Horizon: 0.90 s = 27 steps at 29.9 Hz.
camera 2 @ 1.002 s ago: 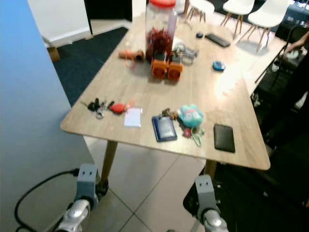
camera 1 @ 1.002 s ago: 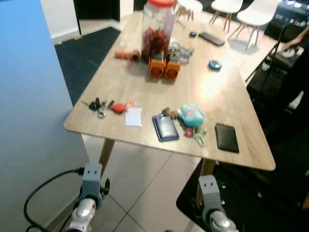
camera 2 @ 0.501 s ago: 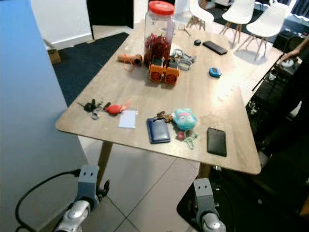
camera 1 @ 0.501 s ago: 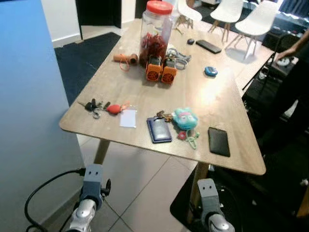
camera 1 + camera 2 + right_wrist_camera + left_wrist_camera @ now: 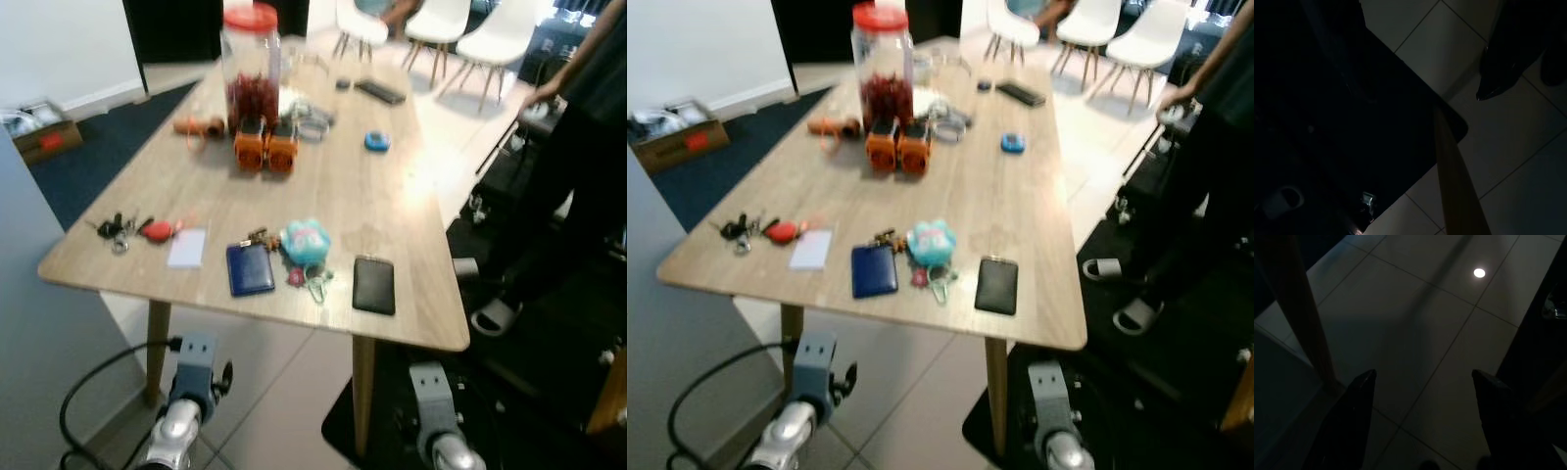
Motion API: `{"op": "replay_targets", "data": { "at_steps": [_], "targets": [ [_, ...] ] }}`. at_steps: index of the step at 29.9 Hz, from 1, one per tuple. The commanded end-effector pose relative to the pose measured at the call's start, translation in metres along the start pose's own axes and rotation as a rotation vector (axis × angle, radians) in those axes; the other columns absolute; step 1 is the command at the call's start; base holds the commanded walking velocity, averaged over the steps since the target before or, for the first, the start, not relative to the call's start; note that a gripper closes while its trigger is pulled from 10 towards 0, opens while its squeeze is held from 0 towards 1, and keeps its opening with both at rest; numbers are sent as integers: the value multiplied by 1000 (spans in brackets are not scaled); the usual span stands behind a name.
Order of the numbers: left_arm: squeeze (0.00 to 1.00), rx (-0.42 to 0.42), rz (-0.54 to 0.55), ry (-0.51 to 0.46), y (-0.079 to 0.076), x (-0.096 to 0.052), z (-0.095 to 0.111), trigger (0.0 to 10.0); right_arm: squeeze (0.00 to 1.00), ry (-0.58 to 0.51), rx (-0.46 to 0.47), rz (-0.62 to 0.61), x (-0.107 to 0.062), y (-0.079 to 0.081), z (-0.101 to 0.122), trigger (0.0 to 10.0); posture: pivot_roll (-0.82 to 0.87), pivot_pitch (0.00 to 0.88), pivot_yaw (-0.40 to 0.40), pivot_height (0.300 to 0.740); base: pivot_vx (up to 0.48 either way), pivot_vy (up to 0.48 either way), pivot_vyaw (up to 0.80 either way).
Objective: Hang keys on a hook
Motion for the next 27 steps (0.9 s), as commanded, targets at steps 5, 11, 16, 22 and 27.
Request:
{"op": "replay_targets", "data": {
  "at_steps": [5,11,16,22,27],
  "targets": [
    [0,-4,-9,31,-2,-2,-8,10000,0,16,12,-3,-1,1,-4,10000,92,27,-86,740,0,0,0],
    [0,51,-25,30,-5,-1,-7,10000,0,18,13,-4,-2,1,-6,10000,92,30,-85,740,0,0,0],
    [0,75,-26,44,-6,-1,-10,10000,0,19,14,-3,-2,2,-6,10000,93,30,-82,740,0,-480,0],
    [0,12,-5,43,-1,-1,-9,10000,0,21,21,-7,-2,2,-7,10000,93,29,-79,740,0,-160,0],
    [0,17,-4,43,0,-1,-8,10000,0,24,24,-9,-2,1,-8,10000,93,30,-77,740,0,0,0]
  ]
}}
Point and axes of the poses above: a point about 5 cm out from each wrist's last joint towards the gripper, its own x axis pointing out of the wrist towards the gripper, its own z axis along the axis of the wrist's last joint, y = z × x, the point moved 6 cm from there along x, pointing out of the wrist towards the gripper, and after that the axes turned 12 degrees about -x, right-handed, at the moved point
